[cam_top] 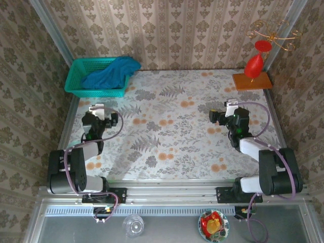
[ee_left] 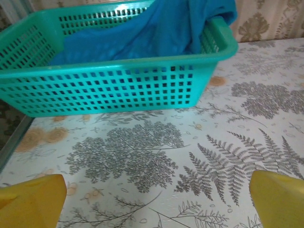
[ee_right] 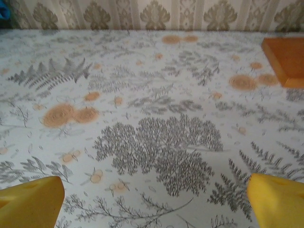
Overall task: Fold the inside-out t-shirt
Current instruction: Pick up the T-shirt from the basket.
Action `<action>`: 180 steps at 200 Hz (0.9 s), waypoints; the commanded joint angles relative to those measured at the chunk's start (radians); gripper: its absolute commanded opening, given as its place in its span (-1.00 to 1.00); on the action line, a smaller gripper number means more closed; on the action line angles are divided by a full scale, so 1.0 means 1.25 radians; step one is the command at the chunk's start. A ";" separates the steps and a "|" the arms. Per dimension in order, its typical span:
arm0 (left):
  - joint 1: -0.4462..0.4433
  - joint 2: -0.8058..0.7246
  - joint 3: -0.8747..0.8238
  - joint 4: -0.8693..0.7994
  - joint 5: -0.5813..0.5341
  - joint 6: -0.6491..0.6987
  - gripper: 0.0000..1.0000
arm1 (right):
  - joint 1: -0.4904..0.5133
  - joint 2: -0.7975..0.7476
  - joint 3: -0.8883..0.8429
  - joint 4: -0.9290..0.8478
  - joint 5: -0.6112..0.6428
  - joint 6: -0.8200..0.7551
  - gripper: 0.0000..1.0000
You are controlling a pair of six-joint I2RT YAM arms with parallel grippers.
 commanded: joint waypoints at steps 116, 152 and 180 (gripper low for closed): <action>-0.006 0.226 0.647 -0.598 0.191 -0.126 0.54 | 0.044 -0.147 0.166 -0.371 0.025 0.090 0.99; -0.009 0.357 0.802 -0.622 0.279 -0.152 0.27 | 0.056 -0.173 0.174 -0.403 0.030 0.089 0.98; -0.014 0.464 0.920 -0.651 0.334 -0.171 0.10 | 0.064 -0.193 0.176 -0.422 0.042 0.085 0.98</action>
